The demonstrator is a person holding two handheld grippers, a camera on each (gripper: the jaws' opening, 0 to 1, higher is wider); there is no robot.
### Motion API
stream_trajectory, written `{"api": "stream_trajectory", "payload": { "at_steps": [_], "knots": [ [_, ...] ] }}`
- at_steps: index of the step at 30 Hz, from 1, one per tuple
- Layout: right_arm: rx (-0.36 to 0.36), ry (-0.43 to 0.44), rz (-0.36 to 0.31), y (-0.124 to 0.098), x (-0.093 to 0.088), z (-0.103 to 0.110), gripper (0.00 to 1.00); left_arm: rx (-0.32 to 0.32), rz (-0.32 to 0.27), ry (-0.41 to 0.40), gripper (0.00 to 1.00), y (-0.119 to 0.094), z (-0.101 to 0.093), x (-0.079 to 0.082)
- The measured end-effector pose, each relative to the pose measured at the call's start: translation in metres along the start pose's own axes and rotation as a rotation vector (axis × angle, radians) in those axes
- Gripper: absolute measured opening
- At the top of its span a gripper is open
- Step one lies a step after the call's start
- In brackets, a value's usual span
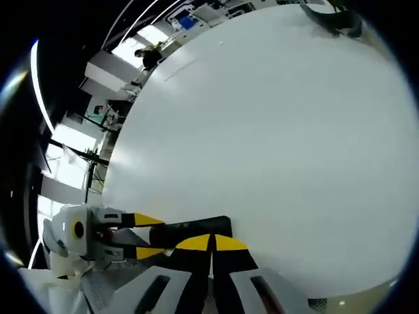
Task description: Press the specified remote control buttons in sequence, fully releasing each button before pressing the next.
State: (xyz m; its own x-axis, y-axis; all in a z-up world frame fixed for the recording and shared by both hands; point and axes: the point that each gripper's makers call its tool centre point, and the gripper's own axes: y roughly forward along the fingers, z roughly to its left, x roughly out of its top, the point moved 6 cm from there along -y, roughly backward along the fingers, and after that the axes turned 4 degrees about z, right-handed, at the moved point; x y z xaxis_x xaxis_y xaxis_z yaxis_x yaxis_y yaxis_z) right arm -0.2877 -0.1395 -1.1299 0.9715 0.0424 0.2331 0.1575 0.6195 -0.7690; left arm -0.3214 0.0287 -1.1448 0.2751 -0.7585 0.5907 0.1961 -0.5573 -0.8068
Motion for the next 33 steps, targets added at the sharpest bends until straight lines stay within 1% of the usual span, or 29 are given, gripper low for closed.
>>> {"api": "stream_trajectory", "payload": {
  "at_steps": [3,5,7,9,13,17,19,22,25,28,30,33],
  "knots": [
    [-0.008,-0.033,0.018,0.0022,-0.0018,0.0030,0.00,-0.001,-0.009,0.001,0.24,0.0008,-0.0001,0.0008],
    [-0.040,-0.061,0.039,0.0040,-0.0031,0.0009,0.00,-0.001,-0.011,0.000,0.24,0.0006,0.0000,0.0009],
    [-0.055,-0.075,0.046,0.0049,-0.0035,0.0000,0.00,-0.002,-0.012,0.000,0.24,0.0007,0.0002,0.0008],
    [-0.057,-0.076,0.048,0.0045,-0.0034,-0.0007,0.00,-0.003,-0.012,0.002,0.24,0.0009,0.0002,0.0010],
    [-0.068,-0.067,0.023,0.0021,-0.0013,-0.0035,0.00,-0.004,-0.014,0.006,0.24,0.0009,0.0002,0.0009],
    [-0.053,-0.045,0.018,0.0015,-0.0017,-0.0022,0.00,-0.013,-0.018,0.022,0.24,0.0013,-0.0015,0.0016],
    [-0.056,-0.052,0.011,0.0014,-0.0007,-0.0025,0.00,-0.018,-0.020,0.029,0.24,0.0017,-0.0029,0.0022],
    [-0.061,-0.054,0.029,0.0032,-0.0029,-0.0023,0.00,-0.020,-0.021,0.032,0.24,0.0019,-0.0034,0.0026],
    [-0.071,-0.074,0.020,0.0025,-0.0014,-0.0019,0.00,-0.021,-0.023,0.041,0.24,0.0017,-0.0038,0.0025],
    [-0.064,-0.085,0.016,0.0025,-0.0013,-0.0004,0.00,-0.024,-0.027,0.050,0.24,0.0021,-0.0050,0.0033],
    [-0.063,-0.074,0.029,0.0042,-0.0031,-0.0018,0.00,-0.025,-0.028,0.055,0.24,0.0025,-0.0054,0.0037],
    [-0.046,-0.038,0.018,0.0027,-0.0026,-0.0044,0.00,-0.027,-0.029,0.050,0.24,0.0030,-0.0049,0.0038]
  ]
}}
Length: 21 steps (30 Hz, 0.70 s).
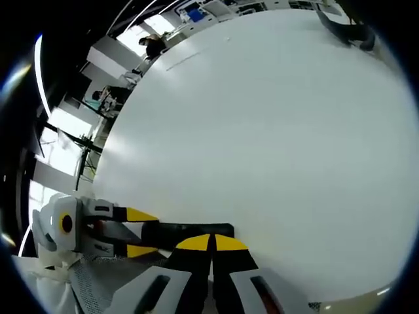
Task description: Press the specified remote control buttons in sequence, fully releasing each button before pressing the next.
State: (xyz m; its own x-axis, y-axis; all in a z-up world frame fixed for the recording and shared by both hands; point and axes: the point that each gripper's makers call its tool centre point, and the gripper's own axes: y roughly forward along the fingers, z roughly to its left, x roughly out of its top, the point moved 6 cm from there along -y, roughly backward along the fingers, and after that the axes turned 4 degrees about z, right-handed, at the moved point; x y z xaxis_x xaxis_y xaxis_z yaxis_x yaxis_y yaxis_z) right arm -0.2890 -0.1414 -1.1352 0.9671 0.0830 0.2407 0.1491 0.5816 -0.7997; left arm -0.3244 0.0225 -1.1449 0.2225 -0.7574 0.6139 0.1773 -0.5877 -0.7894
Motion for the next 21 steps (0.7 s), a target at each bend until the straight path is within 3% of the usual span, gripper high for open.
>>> {"api": "stream_trajectory", "payload": {
  "at_steps": [4,5,15,21],
  "knots": [
    [0.009,0.002,0.008,0.0006,-0.0009,-0.0007,0.00,0.000,0.002,-0.009,0.27,0.0003,0.0013,0.0000],
    [0.007,0.000,0.007,0.0010,-0.0009,-0.0009,0.00,0.007,0.028,-0.068,0.29,-0.0015,0.0016,-0.0031],
    [-0.029,-0.081,-0.010,0.0007,-0.0027,0.0042,0.00,0.002,0.014,-0.040,0.25,-0.0023,0.0086,-0.0009],
    [-0.024,-0.069,-0.002,0.0009,-0.0010,0.0027,0.00,-0.002,0.016,-0.029,0.25,-0.0011,0.0090,0.0002]
  ]
}}
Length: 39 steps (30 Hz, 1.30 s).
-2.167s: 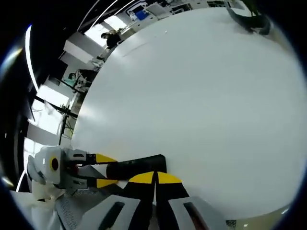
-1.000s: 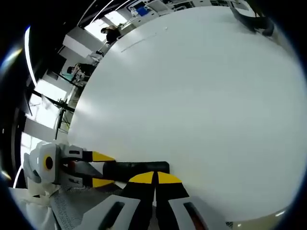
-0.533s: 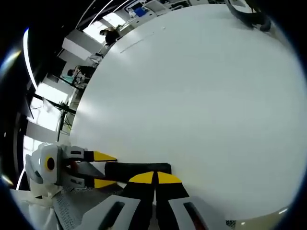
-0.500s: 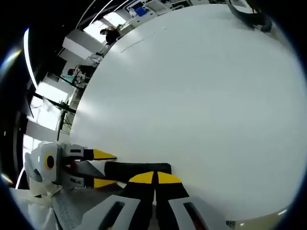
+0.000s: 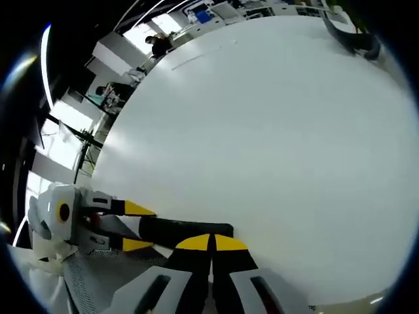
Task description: Press the specified remote control buttons in sequence, fully releasing each button before pressing the next.
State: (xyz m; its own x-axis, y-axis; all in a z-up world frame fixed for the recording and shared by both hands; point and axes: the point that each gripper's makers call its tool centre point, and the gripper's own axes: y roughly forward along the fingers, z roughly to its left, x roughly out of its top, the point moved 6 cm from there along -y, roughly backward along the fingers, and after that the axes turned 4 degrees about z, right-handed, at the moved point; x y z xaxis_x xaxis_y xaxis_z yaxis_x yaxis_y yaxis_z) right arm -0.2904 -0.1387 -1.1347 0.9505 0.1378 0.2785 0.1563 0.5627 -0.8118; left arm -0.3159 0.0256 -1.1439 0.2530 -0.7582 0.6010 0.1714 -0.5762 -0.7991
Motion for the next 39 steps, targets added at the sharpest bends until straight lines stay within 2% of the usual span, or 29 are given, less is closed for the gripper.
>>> {"api": "stream_trajectory", "payload": {
  "at_steps": [8,14,19,22,31,39],
  "knots": [
    [0.005,0.030,0.004,-0.0015,-0.0006,0.0007,0.00,-0.001,-0.006,0.016,0.24,0.0019,-0.0034,-0.0004],
    [0.041,0.027,-0.015,-0.0027,0.0020,0.0052,0.00,-0.001,-0.010,0.015,0.24,0.0034,-0.0039,0.0003],
    [0.046,0.037,0.012,-0.0004,0.0001,0.0039,0.00,0.001,-0.008,0.010,0.24,0.0033,-0.0054,0.0004],
    [0.028,0.032,0.040,0.0023,-0.0022,0.0017,0.00,0.002,-0.010,0.009,0.24,0.0035,-0.0054,0.0006],
    [0.037,0.056,0.035,0.0010,-0.0028,0.0013,0.00,0.002,-0.017,0.009,0.25,0.0031,-0.0062,-0.0004],
    [0.025,0.042,0.036,0.0006,-0.0036,0.0035,0.00,0.002,-0.020,0.008,0.25,0.0030,-0.0065,-0.0008]
  ]
}}
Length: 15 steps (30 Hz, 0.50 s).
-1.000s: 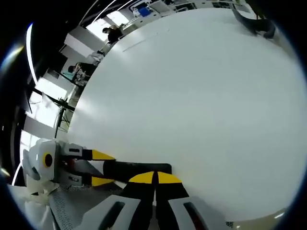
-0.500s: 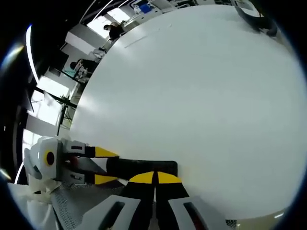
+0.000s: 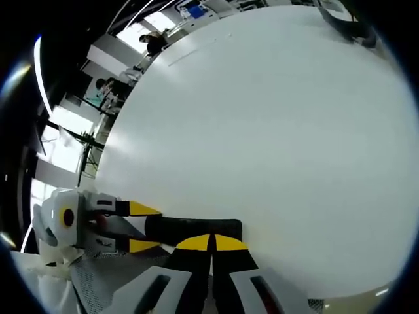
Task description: Press the specified remote control buttons in sequence, fully releasing each button before pressing the next.
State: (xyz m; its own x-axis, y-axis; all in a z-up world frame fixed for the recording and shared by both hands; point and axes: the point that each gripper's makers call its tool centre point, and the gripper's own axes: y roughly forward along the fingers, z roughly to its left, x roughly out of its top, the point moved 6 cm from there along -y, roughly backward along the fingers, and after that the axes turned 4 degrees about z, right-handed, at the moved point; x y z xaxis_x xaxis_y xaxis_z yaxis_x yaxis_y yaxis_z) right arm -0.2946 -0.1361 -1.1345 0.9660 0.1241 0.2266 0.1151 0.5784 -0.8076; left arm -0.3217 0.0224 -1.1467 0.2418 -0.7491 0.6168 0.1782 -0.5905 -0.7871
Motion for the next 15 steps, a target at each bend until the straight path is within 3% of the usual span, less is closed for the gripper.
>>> {"api": "stream_trajectory", "payload": {
  "at_steps": [9,15],
  "knots": [
    [-0.030,-0.060,-0.004,0.0008,-0.0007,0.0029,0.00,0.000,0.000,0.004,0.25,-0.0002,-0.0005,-0.0002],
    [-0.083,-0.155,-0.006,0.0016,-0.0020,0.0080,0.00,0.003,0.002,0.007,0.25,-0.0005,-0.0012,0.0000]
  ]
}}
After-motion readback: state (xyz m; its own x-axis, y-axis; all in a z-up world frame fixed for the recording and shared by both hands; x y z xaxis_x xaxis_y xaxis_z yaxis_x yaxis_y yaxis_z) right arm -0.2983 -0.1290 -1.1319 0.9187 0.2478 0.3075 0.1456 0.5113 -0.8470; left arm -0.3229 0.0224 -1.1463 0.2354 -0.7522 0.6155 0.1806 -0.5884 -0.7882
